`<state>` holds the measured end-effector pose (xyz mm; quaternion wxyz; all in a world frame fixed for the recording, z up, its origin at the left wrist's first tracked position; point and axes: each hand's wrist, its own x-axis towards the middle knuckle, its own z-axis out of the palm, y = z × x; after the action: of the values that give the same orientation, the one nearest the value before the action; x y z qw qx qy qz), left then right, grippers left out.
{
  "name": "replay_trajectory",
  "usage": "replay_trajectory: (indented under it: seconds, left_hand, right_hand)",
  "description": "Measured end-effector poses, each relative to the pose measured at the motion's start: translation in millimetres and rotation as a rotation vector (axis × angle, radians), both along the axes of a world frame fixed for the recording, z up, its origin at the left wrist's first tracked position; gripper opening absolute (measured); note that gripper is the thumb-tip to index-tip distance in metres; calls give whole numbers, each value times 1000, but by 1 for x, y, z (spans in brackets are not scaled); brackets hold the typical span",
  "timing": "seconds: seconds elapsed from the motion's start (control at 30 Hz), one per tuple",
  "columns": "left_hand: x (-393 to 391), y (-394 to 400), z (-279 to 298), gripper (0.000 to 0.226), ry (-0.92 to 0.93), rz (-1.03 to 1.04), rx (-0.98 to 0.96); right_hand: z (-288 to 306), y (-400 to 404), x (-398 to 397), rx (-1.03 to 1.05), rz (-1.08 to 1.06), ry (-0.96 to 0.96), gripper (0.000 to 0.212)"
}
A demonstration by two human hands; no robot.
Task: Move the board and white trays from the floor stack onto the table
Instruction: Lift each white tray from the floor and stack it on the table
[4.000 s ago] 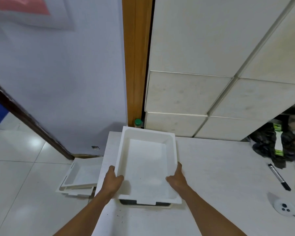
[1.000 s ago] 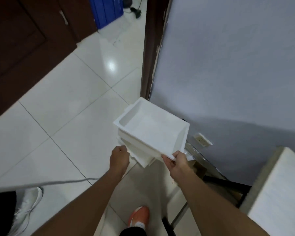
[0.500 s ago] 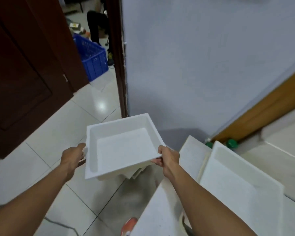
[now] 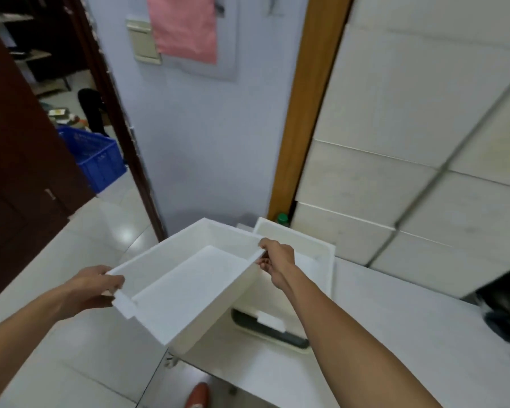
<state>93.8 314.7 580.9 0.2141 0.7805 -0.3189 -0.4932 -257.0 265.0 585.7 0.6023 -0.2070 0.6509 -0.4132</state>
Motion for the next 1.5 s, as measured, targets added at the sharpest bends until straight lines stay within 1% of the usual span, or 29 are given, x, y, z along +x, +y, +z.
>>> replay_trajectory:
  seconds: [0.07,0.17,0.2,0.27,0.37,0.47,0.53,0.63,0.7,0.8,0.93,1.0,1.1,1.17,1.23,1.3,1.4,1.5]
  left_hand:
    - [-41,6,15,27,-2,-60,-8]
    - [-96,14,25,12,45,5,-68]
    - [-111,14,23,16,41,19,-96]
    - [-141,14,22,23,-11,1,-140]
    - [-177,15,19,19,-50,-59,-211]
    - [-206,22,15,34,-97,-194,-168]
    - [-216,26,6,36,-169,-305,-147]
    - [-228,30,-11,40,-292,-440,-150]
    - [-235,27,-19,40,-380,-517,-174]
    - [-242,15,-24,31,-480,-581,-182]
    - [-244,-6,-30,18,-480,-617,-182]
    - [-243,-15,-34,16,-502,-631,-165]
    - [-242,-24,-45,27,-505,-669,-139]
    - [-243,-27,-52,33,-487,-707,-132]
    - [-244,-28,-61,48,-478,-738,-130]
    - [-243,-26,-67,64,-486,-762,-91]
    - [-239,-21,-73,76,-460,-819,-26]
    - [-237,-20,-74,83,-497,-876,-28]
  right_hand:
    - [3,10,-24,-45,-40,-29,25]
    - [-1,32,-49,-58,-45,-29,54]
    - [-5,39,-55,-45,-33,-1,62]
    - [-16,49,-65,-27,10,98,67]
    - [-36,59,-77,-15,49,284,61]
    - [-47,72,-91,-22,8,472,49]
    - [-54,83,-101,-11,-11,575,47]
    - [-68,97,-116,33,13,712,41]
    - [-76,100,-123,39,11,765,38]
    - [-82,96,-126,56,-6,806,37]
    - [-82,88,-126,72,13,839,34]
    - [-85,85,-125,82,36,846,34]
    - [-87,85,-123,82,62,841,40]
    - [-91,86,-122,74,89,838,53]
    - [-98,88,-119,57,138,832,71]
    - [-104,92,-115,58,179,811,83]
    - [-111,95,-113,98,204,822,85]
    - [-119,93,-115,172,284,945,87]
